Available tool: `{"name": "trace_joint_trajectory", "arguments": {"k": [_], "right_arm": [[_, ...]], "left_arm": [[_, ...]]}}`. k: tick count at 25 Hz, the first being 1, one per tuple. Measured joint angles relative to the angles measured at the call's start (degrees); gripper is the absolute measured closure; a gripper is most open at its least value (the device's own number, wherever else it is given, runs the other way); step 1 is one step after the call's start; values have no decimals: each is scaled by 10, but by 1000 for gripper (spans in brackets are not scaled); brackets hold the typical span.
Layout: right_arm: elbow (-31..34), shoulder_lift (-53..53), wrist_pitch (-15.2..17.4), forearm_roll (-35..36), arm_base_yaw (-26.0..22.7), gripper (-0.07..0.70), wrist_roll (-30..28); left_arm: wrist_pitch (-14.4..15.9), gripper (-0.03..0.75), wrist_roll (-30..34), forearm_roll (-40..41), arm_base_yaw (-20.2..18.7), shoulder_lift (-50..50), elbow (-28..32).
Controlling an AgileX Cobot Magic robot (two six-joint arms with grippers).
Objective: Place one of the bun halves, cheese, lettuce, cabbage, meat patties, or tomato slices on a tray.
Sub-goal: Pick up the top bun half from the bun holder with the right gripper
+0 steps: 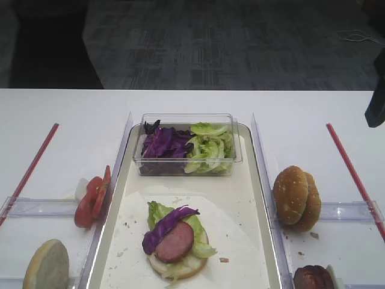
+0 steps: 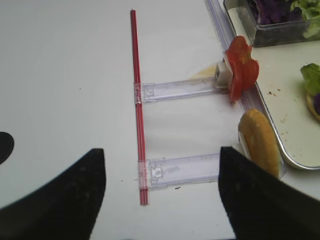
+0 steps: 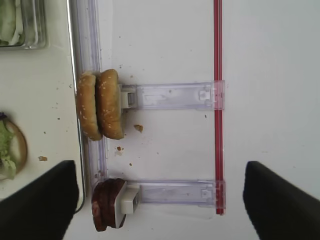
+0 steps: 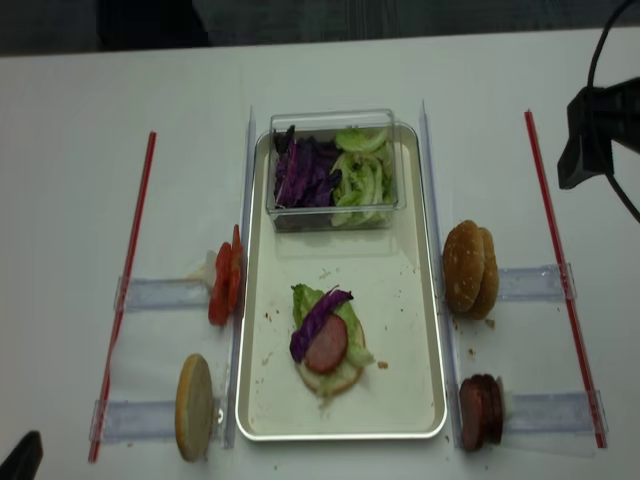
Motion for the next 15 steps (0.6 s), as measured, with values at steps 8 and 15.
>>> {"name": "trace_joint_trajectory", "arguments": {"k": [8,15], "right_arm": [[-22,37,0,1,0,-26,0],[-48,72,-1,6,0,-26,-12]], "left_arm": [[0,234,0,0,0,0,0],[0,234,0,0,0,0,0]]}}
